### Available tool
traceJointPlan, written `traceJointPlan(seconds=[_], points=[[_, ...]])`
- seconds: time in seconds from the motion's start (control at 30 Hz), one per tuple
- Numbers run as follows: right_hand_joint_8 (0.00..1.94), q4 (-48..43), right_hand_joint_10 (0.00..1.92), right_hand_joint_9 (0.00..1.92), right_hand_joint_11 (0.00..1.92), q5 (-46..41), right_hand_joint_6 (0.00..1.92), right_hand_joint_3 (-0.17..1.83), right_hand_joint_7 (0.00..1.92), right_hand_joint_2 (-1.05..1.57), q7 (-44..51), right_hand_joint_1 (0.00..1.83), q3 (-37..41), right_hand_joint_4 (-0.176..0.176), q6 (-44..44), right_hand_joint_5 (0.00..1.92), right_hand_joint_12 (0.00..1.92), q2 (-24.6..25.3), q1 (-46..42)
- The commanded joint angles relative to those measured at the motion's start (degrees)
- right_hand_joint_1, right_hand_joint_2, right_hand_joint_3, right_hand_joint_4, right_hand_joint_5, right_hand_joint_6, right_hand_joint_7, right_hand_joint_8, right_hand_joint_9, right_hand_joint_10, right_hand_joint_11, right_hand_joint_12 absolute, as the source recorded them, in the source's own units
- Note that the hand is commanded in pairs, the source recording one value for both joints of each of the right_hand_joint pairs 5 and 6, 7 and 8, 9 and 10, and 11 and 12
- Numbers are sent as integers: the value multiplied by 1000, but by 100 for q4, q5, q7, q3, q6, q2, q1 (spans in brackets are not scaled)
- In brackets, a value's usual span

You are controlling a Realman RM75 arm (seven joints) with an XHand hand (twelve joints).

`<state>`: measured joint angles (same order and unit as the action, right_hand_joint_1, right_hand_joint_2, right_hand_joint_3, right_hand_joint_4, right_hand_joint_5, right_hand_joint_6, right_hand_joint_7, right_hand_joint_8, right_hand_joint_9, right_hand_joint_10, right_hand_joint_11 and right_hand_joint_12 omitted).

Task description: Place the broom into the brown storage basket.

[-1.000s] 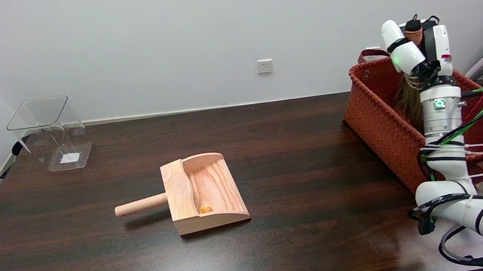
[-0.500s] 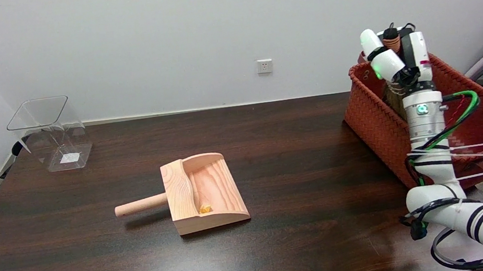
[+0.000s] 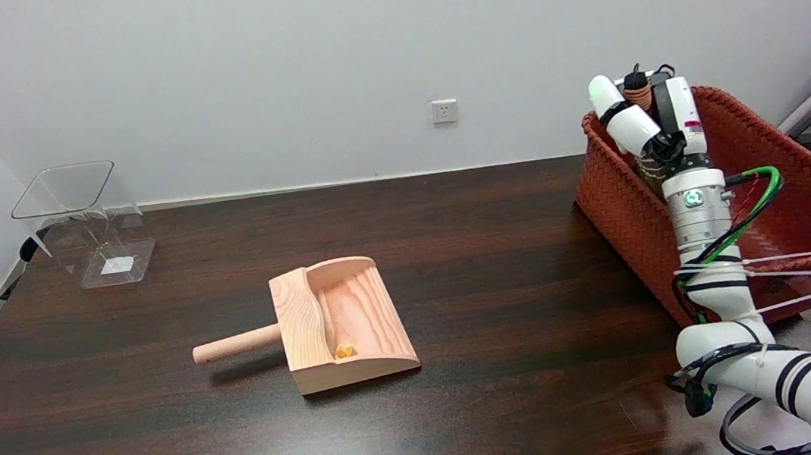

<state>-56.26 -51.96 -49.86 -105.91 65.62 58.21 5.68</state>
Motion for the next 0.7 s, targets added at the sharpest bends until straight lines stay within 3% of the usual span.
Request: traceJointPlan(seconds=[0.03,0.1,0.23,0.27,0.53,0.7], points=[[1282,59,854,854,854,15,854,500,1282,1076,421,894,293,0,20,854,854,134,-121],[976,-124,534,534,534,-28,534,269,976,1004,406,935,346,0,-21,534,534,147,-164],[716,-553,333,333,333,-259,333,-164,716,990,434,917,473,0,-180,333,333,158,-247],[701,-610,303,303,303,-256,303,-175,701,983,460,915,515,0,-185,303,303,158,-264],[408,-1276,121,121,121,-320,121,-150,408,926,470,785,918,0,-593,121,121,117,-681],[304,-1591,48,48,48,-333,48,418,304,993,470,624,1071,0,-519,48,48,174,-882]])
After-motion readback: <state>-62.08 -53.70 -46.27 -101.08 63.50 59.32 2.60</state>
